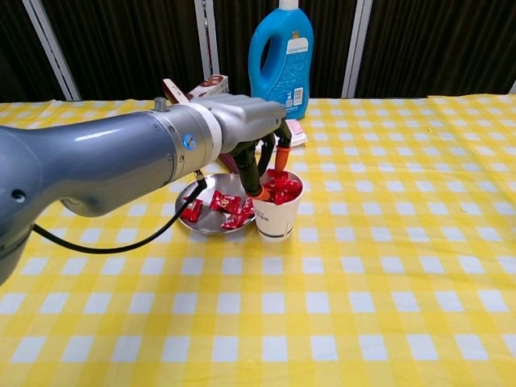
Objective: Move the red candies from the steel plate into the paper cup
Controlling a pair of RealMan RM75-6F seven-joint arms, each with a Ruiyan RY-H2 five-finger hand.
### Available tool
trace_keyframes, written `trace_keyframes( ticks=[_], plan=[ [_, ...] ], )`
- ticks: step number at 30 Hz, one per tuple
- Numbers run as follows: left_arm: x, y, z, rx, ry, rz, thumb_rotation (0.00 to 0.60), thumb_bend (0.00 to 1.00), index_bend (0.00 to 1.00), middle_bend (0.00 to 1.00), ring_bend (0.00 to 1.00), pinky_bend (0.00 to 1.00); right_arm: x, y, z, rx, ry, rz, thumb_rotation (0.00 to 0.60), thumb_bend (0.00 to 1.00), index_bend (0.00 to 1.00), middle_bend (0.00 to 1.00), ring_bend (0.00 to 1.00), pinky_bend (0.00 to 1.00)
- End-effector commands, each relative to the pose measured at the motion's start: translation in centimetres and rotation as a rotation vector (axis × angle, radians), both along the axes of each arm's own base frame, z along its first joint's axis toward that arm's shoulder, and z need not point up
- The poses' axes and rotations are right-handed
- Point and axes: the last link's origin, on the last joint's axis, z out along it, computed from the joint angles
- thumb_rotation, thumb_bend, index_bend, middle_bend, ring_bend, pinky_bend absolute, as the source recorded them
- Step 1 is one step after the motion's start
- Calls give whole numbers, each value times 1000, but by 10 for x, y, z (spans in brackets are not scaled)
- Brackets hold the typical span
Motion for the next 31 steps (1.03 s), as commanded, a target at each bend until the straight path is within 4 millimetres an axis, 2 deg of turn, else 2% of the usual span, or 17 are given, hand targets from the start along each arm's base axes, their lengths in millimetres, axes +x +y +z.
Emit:
trace_keyframes(
  ticks=[1, 7, 10, 11, 15, 17, 20, 22, 25, 28, 31],
  plan=[
    [2, 2, 7, 12, -29, 2, 600, 261, 421, 475, 916, 974, 0, 0, 0, 0, 0, 0, 600, 278, 0, 0, 0, 0],
    [5, 2, 26, 39, -96, 0, 600, 261, 417, 487, 917, 974, 0, 0, 0, -2, 4, 0, 600, 277, 0, 0, 0, 0],
    [0, 0, 42, 55, -119, 2, 600, 261, 414, 483, 914, 974, 0, 0, 0, -5, 10, 3, 600, 277, 0, 0, 0, 0],
    [-12, -3, 60, 94, -154, 26, 600, 261, 410, 478, 907, 974, -1, 0, 1, -13, 14, 6, 600, 277, 0, 0, 0, 0],
    [-41, -17, 89, 141, -187, 31, 600, 260, 373, 467, 824, 926, -2, 1, 2, -20, 24, 10, 600, 277, 0, 0, 0, 0],
    [-62, -27, 105, 187, -184, 27, 600, 257, 344, 462, 748, 858, -2, 1, 1, -21, 32, 11, 600, 277, 0, 0, 0, 0],
    [-93, -44, 123, 245, -168, 16, 600, 238, 270, 384, 557, 658, -2, 1, 1, -24, 46, 15, 600, 277, 0, 0, 0, 0],
    [-114, -57, 133, 269, -160, 14, 600, 200, 181, 258, 381, 469, -2, 2, 0, -26, 55, 17, 600, 277, 0, 0, 0, 0],
    [-152, -81, 149, 305, -137, 21, 600, 139, 43, 71, 157, 248, -2, 3, -1, -30, 85, 25, 600, 278, 0, 0, 0, 0],
    [-190, -105, 165, 341, -101, 53, 600, 98, 0, 1, 42, 106, -3, 3, -3, -27, 133, 28, 600, 277, 0, 0, 0, 0],
    [-224, -127, 178, 373, -50, 107, 600, 68, 0, 0, 0, 24, -2, 4, -5, -35, 173, 36, 600, 277, 0, 0, 0, 0]
  ],
)
